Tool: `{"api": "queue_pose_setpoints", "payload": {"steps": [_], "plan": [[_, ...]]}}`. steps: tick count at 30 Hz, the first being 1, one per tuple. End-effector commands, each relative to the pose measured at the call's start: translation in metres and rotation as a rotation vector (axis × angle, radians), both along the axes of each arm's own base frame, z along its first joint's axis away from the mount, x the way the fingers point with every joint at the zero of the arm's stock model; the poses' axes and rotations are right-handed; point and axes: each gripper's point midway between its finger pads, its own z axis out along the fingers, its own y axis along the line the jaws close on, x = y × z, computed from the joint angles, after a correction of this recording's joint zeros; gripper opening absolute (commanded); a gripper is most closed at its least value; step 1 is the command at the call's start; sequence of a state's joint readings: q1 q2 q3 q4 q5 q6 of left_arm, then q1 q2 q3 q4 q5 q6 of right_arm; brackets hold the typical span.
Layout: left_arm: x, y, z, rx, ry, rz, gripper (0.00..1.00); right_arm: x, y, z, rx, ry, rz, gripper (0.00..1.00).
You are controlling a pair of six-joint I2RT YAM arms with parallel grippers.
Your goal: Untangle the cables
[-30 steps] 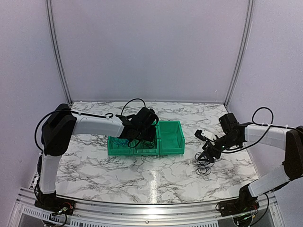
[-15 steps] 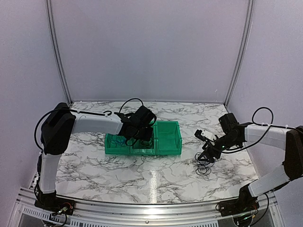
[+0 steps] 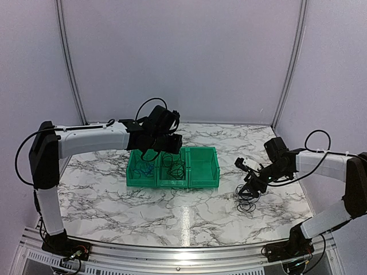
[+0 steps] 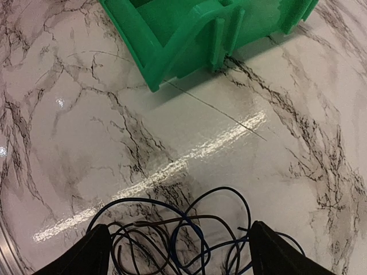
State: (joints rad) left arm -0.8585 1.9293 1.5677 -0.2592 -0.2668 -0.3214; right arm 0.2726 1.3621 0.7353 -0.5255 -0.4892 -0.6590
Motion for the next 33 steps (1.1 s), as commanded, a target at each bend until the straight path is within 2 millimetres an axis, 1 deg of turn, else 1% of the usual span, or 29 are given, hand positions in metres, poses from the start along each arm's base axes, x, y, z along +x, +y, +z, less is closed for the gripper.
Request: {"api": "queue_pose_setpoints", "payload": {"steps": [1,4,6,8,12,14,15,16,17,19,20,21,22,23,24,25,26,27,28,29,30,32,33], "plan": [[-0.010,0.006,-0.004,0.019,0.036,-0.015,0.52,0.004,0.007,0.012,0.016,-0.025,0.021,0.83],[-0.016,0.011,0.010,-0.024,0.034,-0.001,0.50,0.007,0.007,0.025,0.033,-0.063,0.010,0.83],[-0.019,0.014,0.011,-0.034,0.042,0.007,0.45,0.012,0.005,0.038,0.042,-0.108,-0.003,0.83],[-0.022,0.013,0.004,-0.038,0.064,0.003,0.37,0.017,0.001,0.051,0.045,-0.148,-0.024,0.83],[-0.025,0.001,-0.014,-0.043,0.117,-0.037,0.26,0.025,-0.006,0.074,0.054,-0.180,-0.059,0.81],[-0.025,-0.006,-0.016,-0.052,0.130,-0.057,0.17,0.024,-0.010,0.079,0.043,-0.169,-0.070,0.78],[-0.026,-0.009,-0.013,-0.066,0.129,-0.067,0.12,0.024,-0.012,0.079,0.037,-0.163,-0.077,0.77],[-0.027,-0.012,-0.009,-0.077,0.129,-0.086,0.09,0.024,-0.016,0.078,0.024,-0.155,-0.084,0.74],[-0.030,-0.016,-0.003,-0.092,0.127,-0.111,0.07,0.023,-0.019,0.075,0.009,-0.146,-0.091,0.71],[-0.035,-0.015,0.009,-0.099,0.094,-0.139,0.08,0.020,-0.026,0.068,-0.021,-0.115,-0.104,0.67],[-0.037,-0.012,0.016,-0.096,0.062,-0.145,0.13,0.019,-0.030,0.065,-0.029,-0.101,-0.113,0.66],[-0.039,-0.008,0.024,-0.093,0.024,-0.138,0.21,0.019,-0.032,0.064,-0.033,-0.091,-0.118,0.66],[-0.039,-0.003,0.034,-0.095,-0.027,-0.124,0.31,0.018,-0.033,0.063,-0.037,-0.085,-0.120,0.67],[-0.042,0.001,0.042,-0.098,-0.070,-0.125,0.37,0.017,-0.033,0.064,-0.036,-0.085,-0.120,0.69],[-0.045,0.005,0.053,-0.114,-0.121,-0.121,0.43,0.018,-0.032,0.068,-0.030,-0.094,-0.121,0.71],[-0.047,0.011,0.069,-0.144,-0.180,-0.103,0.51,0.019,-0.031,0.072,-0.022,-0.105,-0.120,0.73],[-0.050,0.015,0.079,-0.177,-0.237,-0.083,0.58,0.019,-0.030,0.075,-0.014,-0.116,-0.122,0.75],[-0.049,0.022,0.089,-0.212,-0.294,-0.055,0.64,0.018,-0.028,0.080,0.004,-0.119,-0.112,0.76],[-0.051,0.029,0.091,-0.232,-0.330,-0.031,0.70,0.011,-0.022,0.086,0.037,-0.108,-0.072,0.76],[-0.048,0.039,0.095,-0.265,-0.359,0.031,0.76,0.003,-0.016,0.093,0.077,-0.100,-0.032,0.76],[-0.043,0.052,0.096,-0.277,-0.381,0.113,0.83,-0.002,-0.011,0.100,0.109,-0.096,-0.007,0.76],[-0.036,0.072,0.102,-0.296,-0.407,0.246,0.97,-0.012,-0.002,0.117,0.166,-0.092,0.049,0.75],[-0.035,0.079,0.104,-0.305,-0.412,0.284,0.99,-0.014,0.002,0.127,0.198,-0.100,0.064,0.75]]}}
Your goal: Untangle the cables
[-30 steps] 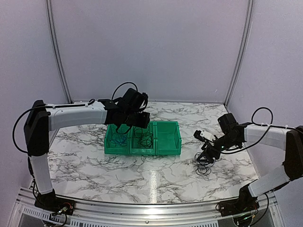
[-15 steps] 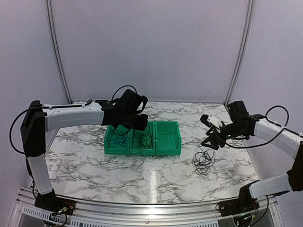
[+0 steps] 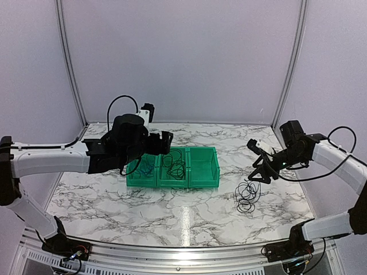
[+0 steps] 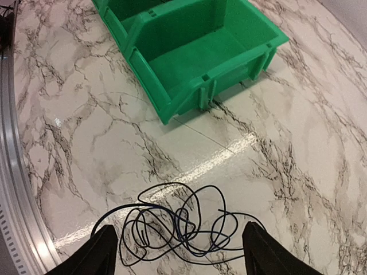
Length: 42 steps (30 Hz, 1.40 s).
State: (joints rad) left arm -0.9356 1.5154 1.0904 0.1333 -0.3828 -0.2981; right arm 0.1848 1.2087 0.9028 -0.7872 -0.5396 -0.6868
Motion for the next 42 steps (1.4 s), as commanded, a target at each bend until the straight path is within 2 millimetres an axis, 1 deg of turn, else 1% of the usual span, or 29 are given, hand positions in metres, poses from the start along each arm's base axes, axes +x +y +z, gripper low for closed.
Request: {"api": "queue_pose_setpoints", "payload": {"steps": [1,2,3,4,6,7,9,11,12,13,14,15,17,19,20,22,25,28,31,34,36,40,42], "plan": [[0.024,0.039,0.036,-0.154,-0.125,0.272,0.99,-0.014,0.022,0.061,0.164,-0.060,0.115,0.74],[0.023,0.035,0.039,-0.160,-0.133,0.240,0.99,-0.013,0.024,0.070,0.182,-0.076,0.117,0.71],[0.020,0.026,0.043,-0.157,-0.151,0.179,0.99,-0.011,0.026,0.082,0.195,-0.097,0.120,0.70],[0.012,0.007,0.044,-0.160,-0.158,0.055,0.96,-0.009,0.027,0.089,0.204,-0.108,0.121,0.69],[-0.006,-0.027,0.043,-0.156,-0.174,-0.160,0.83,-0.007,0.029,0.102,0.221,-0.119,0.122,0.67],[-0.014,-0.042,0.040,-0.153,-0.171,-0.239,0.79,-0.007,0.030,0.106,0.229,-0.118,0.125,0.67],[-0.036,-0.075,0.034,-0.132,-0.181,-0.387,0.76,-0.008,0.032,0.113,0.242,-0.111,0.135,0.66],[-0.064,-0.104,0.027,-0.077,-0.231,-0.505,0.75,-0.008,0.031,0.112,0.233,-0.110,0.132,0.65],[-0.077,-0.118,0.018,-0.039,-0.250,-0.558,0.75,-0.006,0.028,0.109,0.218,-0.112,0.121,0.64],[-0.087,-0.128,0.018,-0.021,-0.272,-0.591,0.74,-0.005,0.026,0.104,0.199,-0.115,0.112,0.63],[-0.093,-0.138,0.011,-0.010,-0.266,-0.611,0.72,-0.004,0.023,0.094,0.171,-0.110,0.098,0.62],[-0.098,-0.144,0.010,-0.028,-0.247,-0.619,0.70,-0.001,0.019,0.084,0.143,-0.109,0.083,0.61],[-0.099,-0.148,0.002,-0.072,-0.179,-0.598,0.67,0.004,0.007,0.048,0.052,-0.062,0.034,0.56],[-0.100,-0.147,-0.007,-0.099,-0.125,-0.571,0.65,0.002,-0.002,0.013,-0.021,0.003,0.025,0.50],[-0.100,-0.145,-0.011,-0.102,-0.109,-0.552,0.64,0.002,-0.007,0.000,-0.051,0.025,0.017,0.48],[-0.101,-0.139,-0.017,-0.107,-0.082,-0.510,0.64,0.008,-0.016,-0.023,-0.119,0.047,-0.013,0.44],[-0.105,-0.130,-0.025,-0.111,-0.052,-0.486,0.64,0.014,-0.026,-0.047,-0.188,0.081,-0.036,0.39],[-0.107,-0.124,-0.030,-0.112,-0.035,-0.473,0.64,0.021,-0.027,-0.062,-0.203,0.115,-0.052,0.37],[-0.110,-0.123,-0.034,-0.104,-0.027,-0.484,0.64,0.022,-0.022,-0.068,-0.182,0.137,-0.034,0.36],[-0.109,-0.124,-0.035,-0.093,-0.030,-0.489,0.64,0.020,-0.012,-0.064,-0.153,0.128,0.012,0.42],[-0.109,-0.126,-0.034,-0.090,-0.035,-0.493,0.64,0.016,-0.006,-0.065,-0.177,0.102,0.057,0.47],[-0.108,-0.129,-0.032,-0.086,-0.041,-0.495,0.65,0.015,0.007,-0.070,-0.256,0.035,0.130,0.52],[-0.107,-0.130,-0.032,-0.085,-0.043,-0.495,0.65,0.012,0.015,-0.078,-0.282,0.034,0.169,0.53]]}}
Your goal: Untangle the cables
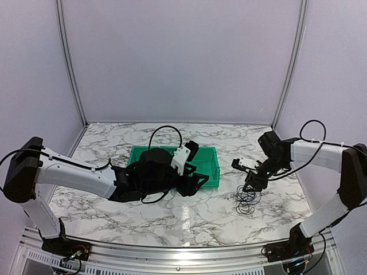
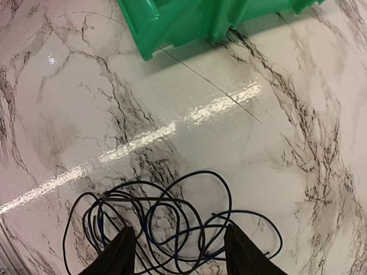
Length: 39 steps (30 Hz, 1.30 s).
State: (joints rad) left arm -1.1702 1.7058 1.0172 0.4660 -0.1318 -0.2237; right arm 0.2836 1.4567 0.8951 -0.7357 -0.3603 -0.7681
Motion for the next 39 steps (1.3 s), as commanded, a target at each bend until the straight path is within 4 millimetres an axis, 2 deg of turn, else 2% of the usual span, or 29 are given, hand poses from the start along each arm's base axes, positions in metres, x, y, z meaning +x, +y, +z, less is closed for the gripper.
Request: {"api": "queue_pose_setpoints", "payload": {"steps": [1,4,7,12,13,14,16,19,23,28,31,34,39], "plan": [[0.002,-0.005,0.021,-0.039,-0.026,0.002,0.65,0.005,0.017,-0.006,-0.065,-0.072,0.101,0.54],[0.002,-0.003,0.022,-0.041,-0.021,0.011,0.65,0.008,0.021,-0.018,-0.122,-0.078,0.117,0.53],[0.002,0.001,0.021,-0.040,-0.019,0.022,0.65,0.014,0.024,-0.019,-0.128,-0.107,0.122,0.50],[0.004,0.003,0.018,-0.034,-0.018,0.034,0.65,0.018,0.033,-0.012,-0.089,-0.144,0.136,0.35],[0.004,0.002,0.017,-0.033,-0.017,0.034,0.65,0.017,0.035,-0.011,-0.080,-0.144,0.144,0.29],[0.004,0.000,0.016,-0.032,-0.014,0.032,0.65,0.017,0.037,-0.010,-0.066,-0.143,0.145,0.16],[0.005,-0.005,0.013,-0.031,-0.008,0.028,0.65,0.017,0.041,-0.004,-0.040,-0.135,0.143,0.01],[0.008,-0.012,0.007,-0.030,0.009,0.032,0.65,0.011,0.048,0.014,0.017,-0.137,0.146,0.00],[0.009,-0.030,0.002,-0.046,0.026,0.015,0.65,-0.008,0.057,0.056,0.118,-0.152,0.177,0.00],[-0.012,-0.066,0.015,-0.115,0.000,-0.102,0.66,-0.025,0.061,0.106,0.221,-0.203,0.178,0.00],[-0.017,-0.076,0.023,-0.188,0.020,-0.131,0.65,-0.030,0.065,0.126,0.274,-0.223,0.173,0.00],[-0.018,-0.080,0.026,-0.240,0.047,-0.136,0.64,-0.033,0.068,0.133,0.304,-0.220,0.177,0.00],[-0.019,-0.082,0.028,-0.278,0.063,-0.136,0.62,-0.037,0.069,0.132,0.314,-0.205,0.191,0.00]]}}
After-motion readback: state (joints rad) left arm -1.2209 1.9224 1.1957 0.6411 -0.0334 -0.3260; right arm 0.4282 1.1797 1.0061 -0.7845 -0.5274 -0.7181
